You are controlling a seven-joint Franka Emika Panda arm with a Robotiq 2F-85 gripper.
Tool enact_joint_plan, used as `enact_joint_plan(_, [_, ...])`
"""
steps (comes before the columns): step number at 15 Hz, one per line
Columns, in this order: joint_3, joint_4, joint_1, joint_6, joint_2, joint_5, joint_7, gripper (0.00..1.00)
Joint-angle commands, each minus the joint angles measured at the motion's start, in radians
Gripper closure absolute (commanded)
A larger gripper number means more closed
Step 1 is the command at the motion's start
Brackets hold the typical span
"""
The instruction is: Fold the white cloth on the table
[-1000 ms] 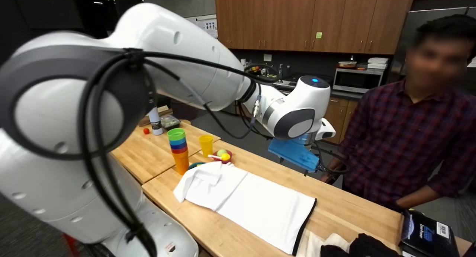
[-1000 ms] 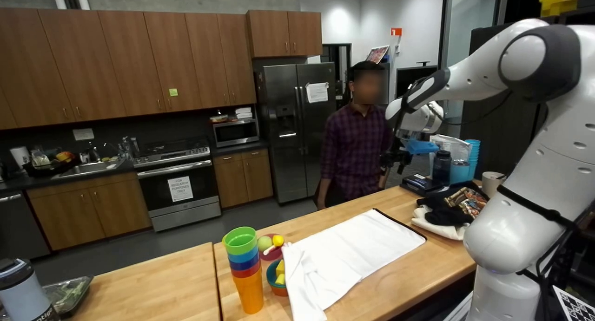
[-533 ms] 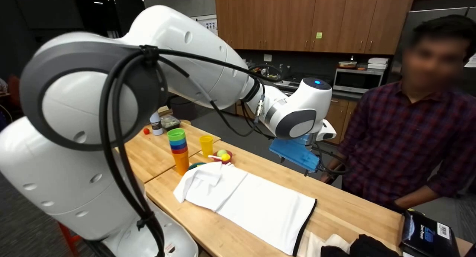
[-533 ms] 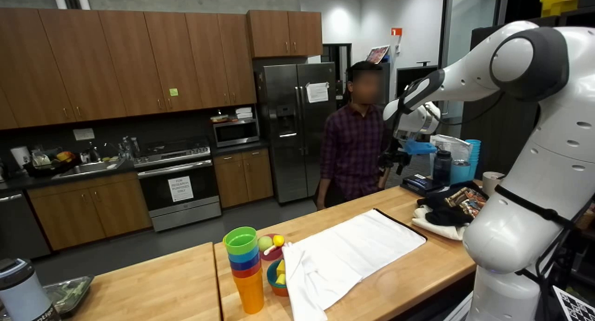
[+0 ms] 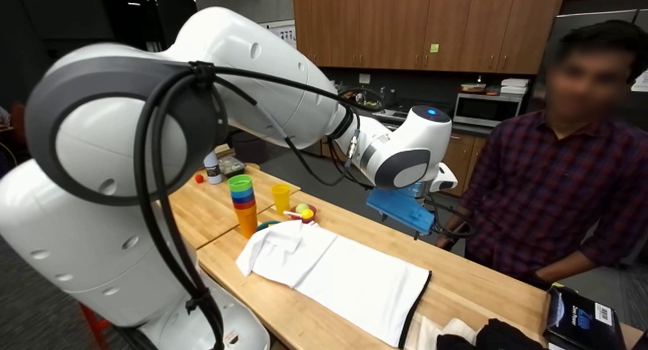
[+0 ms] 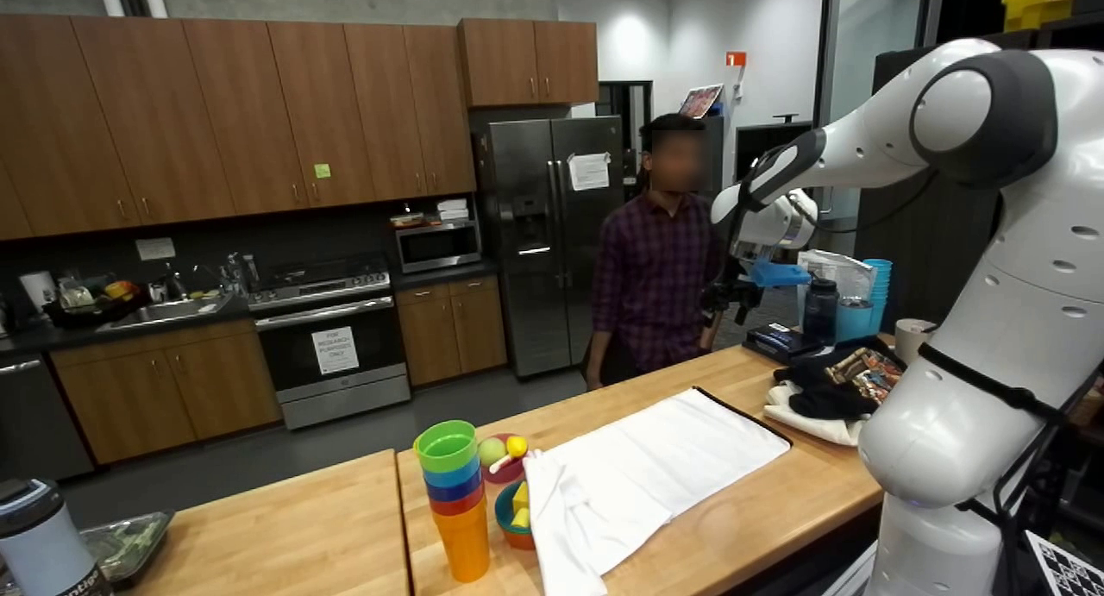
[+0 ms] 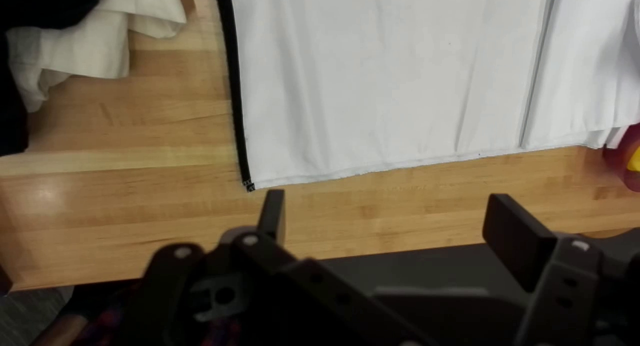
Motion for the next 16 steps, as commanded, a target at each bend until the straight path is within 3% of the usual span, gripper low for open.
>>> enact_joint_plan(1, [0.022,0.001,-0.022,-0.002,0.002,0.007,-0.004,0.00])
enact_joint_plan(8, [0.022,0.001,-0.022,-0.002,0.002,0.007,-0.004,0.00])
enact_joint_plan(12, [0.043,0.085,0.025,-0.061,0.118,0.258,0.099,0.00])
enact_joint_plan(16, [0.106,0.263,0.026,-0.140,0.265,0.449,0.249,0.00])
